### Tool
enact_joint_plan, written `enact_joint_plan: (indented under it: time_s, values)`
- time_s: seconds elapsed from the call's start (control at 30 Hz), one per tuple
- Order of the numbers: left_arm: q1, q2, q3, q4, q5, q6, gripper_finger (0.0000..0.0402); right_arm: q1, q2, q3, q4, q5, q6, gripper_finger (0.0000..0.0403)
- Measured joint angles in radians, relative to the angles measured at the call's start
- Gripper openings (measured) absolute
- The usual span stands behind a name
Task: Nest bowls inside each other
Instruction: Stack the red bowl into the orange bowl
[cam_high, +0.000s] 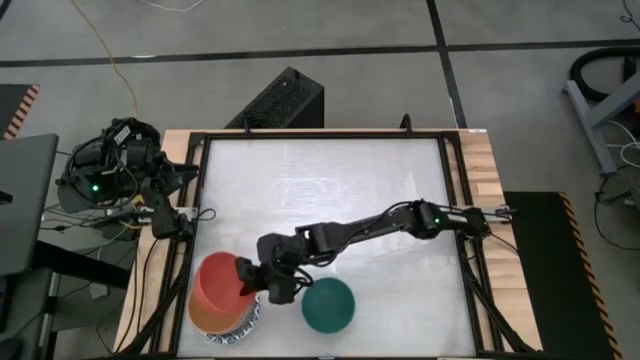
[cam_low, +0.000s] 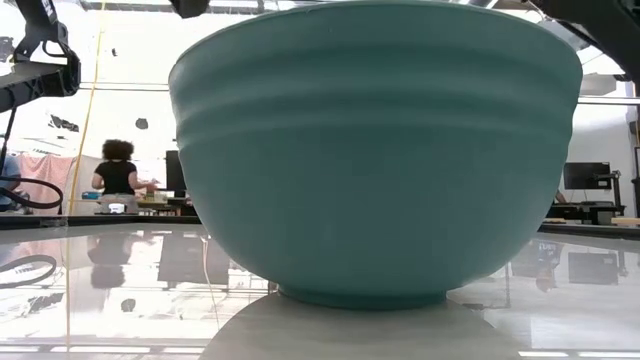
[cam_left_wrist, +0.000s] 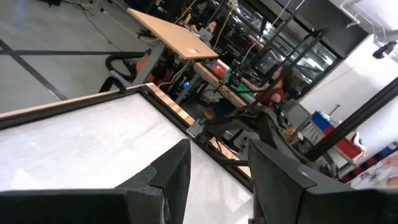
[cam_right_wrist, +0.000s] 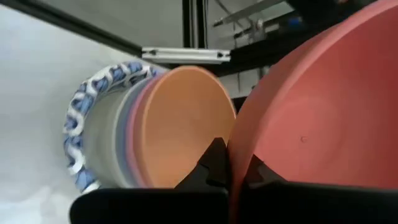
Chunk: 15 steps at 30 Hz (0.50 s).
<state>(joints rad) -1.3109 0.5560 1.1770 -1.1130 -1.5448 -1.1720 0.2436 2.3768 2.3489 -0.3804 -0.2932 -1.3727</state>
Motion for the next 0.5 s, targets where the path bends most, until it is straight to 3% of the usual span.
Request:
enact_joint_plan:
  time_s: [0.5]
  values:
    - [0.000, 0.005, -0.001, 0.004, -0.027, -0.053, 0.0148, 0.027, 0.100, -0.010, 0.087, 0.007, 0.005, 0.0006]
